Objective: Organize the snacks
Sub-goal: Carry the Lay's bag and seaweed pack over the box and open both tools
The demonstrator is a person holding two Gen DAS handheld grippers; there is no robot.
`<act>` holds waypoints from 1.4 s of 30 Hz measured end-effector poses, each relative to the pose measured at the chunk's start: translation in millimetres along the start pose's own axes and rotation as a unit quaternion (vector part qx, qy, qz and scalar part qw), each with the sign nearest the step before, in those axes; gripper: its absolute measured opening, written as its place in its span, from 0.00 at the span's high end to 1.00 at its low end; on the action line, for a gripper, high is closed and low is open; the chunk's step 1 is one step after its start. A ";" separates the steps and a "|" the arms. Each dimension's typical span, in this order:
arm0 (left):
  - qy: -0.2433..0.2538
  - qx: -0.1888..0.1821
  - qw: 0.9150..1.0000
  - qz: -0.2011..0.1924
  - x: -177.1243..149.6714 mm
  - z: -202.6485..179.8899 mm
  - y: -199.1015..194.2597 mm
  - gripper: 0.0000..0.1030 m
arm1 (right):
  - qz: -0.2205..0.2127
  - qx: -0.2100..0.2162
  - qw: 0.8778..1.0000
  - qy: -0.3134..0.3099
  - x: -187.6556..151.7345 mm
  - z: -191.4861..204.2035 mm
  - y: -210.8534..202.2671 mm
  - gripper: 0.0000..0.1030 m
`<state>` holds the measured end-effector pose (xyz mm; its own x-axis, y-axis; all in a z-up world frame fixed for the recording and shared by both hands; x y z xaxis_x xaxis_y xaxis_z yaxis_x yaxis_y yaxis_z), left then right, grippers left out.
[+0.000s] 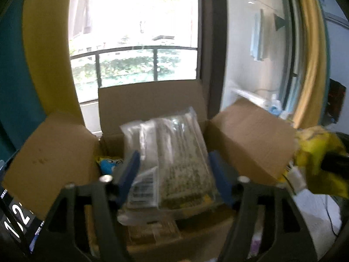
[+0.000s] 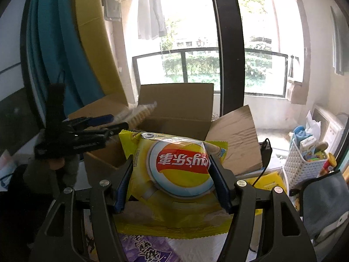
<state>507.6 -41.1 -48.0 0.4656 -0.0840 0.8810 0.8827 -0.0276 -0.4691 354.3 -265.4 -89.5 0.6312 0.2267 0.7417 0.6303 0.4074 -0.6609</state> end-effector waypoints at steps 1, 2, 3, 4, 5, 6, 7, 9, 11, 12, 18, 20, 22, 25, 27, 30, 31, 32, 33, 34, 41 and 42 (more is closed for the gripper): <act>-0.001 0.008 1.000 -0.003 1.8 0.8 5.7 0.19 | 0.001 -0.003 1.000 -0.001 1.8 -0.8 1.1 0.34; -0.005 0.012 1.000 -0.008 3.7 2.8 8.6 0.18 | 0.001 -0.005 1.000 -0.002 3.2 -0.7 1.4 0.34; -0.015 0.013 1.000 -0.015 6.6 6.6 8.4 0.18 | 0.001 -0.007 1.000 -0.004 4.6 -0.5 1.9 0.34; -0.026 0.012 0.999 -0.020 8.6 10.3 6.2 0.18 | 0.000 -0.009 1.000 -0.007 6.0 0.1 3.3 0.34; -0.036 0.010 0.999 -0.023 10.5 15.7 2.6 0.18 | -0.001 -0.010 1.000 -0.009 7.5 1.0 4.4 0.34; -0.043 0.010 0.999 -0.025 12.4 21.2 -2.9 0.18 | -0.002 -0.011 1.000 -0.011 8.6 0.9 5.9 0.34; -0.046 0.014 0.998 -0.027 13.3 25.6 -7.2 0.18 | -0.004 -0.012 1.000 -0.012 11.2 0.6 9.4 0.34; -0.050 0.026 0.998 -0.034 15.3 37.6 -19.8 0.18 | -0.005 -0.013 1.000 -0.011 15.9 0.0 16.4 0.34; -0.053 0.035 0.997 -0.038 14.5 47.2 -30.2 0.18 | -0.008 -0.017 1.000 -0.011 21.6 0.0 25.8 0.34; -0.056 0.040 0.997 -0.043 14.6 52.6 -36.0 0.18 | -0.009 -0.019 1.000 -0.013 24.7 1.1 30.6 0.34; -0.069 0.077 0.992 -0.072 23.5 91.2 -66.4 0.18 | -0.021 -0.025 0.999 -0.013 47.5 3.8 58.7 0.34; -0.075 0.091 0.989 -0.084 27.8 104.9 -73.2 0.18 | -0.022 -0.029 0.999 -0.003 55.2 1.5 69.6 0.34; -0.082 0.100 0.988 -0.090 30.1 118.6 -76.4 0.18 | -0.021 -0.034 0.999 0.006 62.7 0.2 82.4 0.34; -0.090 0.116 0.985 -0.086 31.1 138.0 -75.9 0.18 | -0.023 -0.040 0.999 0.010 73.5 1.7 102.8 0.34; -0.103 0.122 0.984 -0.084 30.7 150.6 -77.3 0.18 | -0.020 -0.039 0.999 0.011 79.7 4.6 116.3 0.34; -0.118 0.130 0.981 -0.087 28.7 164.3 -78.1 0.18 | -0.015 -0.032 0.999 0.011 90.4 9.5 141.3 0.33; -0.123 0.132 0.980 -0.087 28.8 168.2 -78.9 0.18 | -0.012 -0.030 0.999 0.014 93.0 9.7 150.7 0.31; -0.127 0.133 0.979 -0.087 28.6 171.2 -79.0 0.18 | -0.006 -0.027 0.999 0.016 94.9 10.4 159.6 0.29; -0.129 0.131 0.979 -0.087 28.2 173.1 -79.0 0.18 | 0.003 -0.018 1.000 0.020 96.6 11.3 170.1 0.23; -0.131 0.131 0.979 -0.087 27.8 174.8 -78.7 0.18 | 0.004 -0.013 1.000 0.023 97.7 11.9 174.1 0.20; -0.133 0.121 0.980 -0.088 30.0 175.1 -81.2 0.18 | -0.006 -0.027 1.000 -0.001 100.7 22.2 167.1 0.13; -0.132 0.120 0.980 -0.087 29.6 174.6 -83.2 0.18 | -0.006 -0.029 1.000 -0.003 100.2 22.8 164.8 0.13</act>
<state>459.1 132.6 27.8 0.2788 0.1619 0.9466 0.9251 0.2194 -0.3100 511.1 -155.5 -121.5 0.6210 0.2286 0.7497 0.6627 0.3576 -0.6580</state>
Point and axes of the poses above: each gripper's, at about its wrist camera, not at the fingertips, and y roughly the way its jaws point, z to its left, x to its top, the point moved 7 cm from there along y, roughly the way its jaws point, and after that the axes turned 12 degrees about x, right-handed, at the moved point
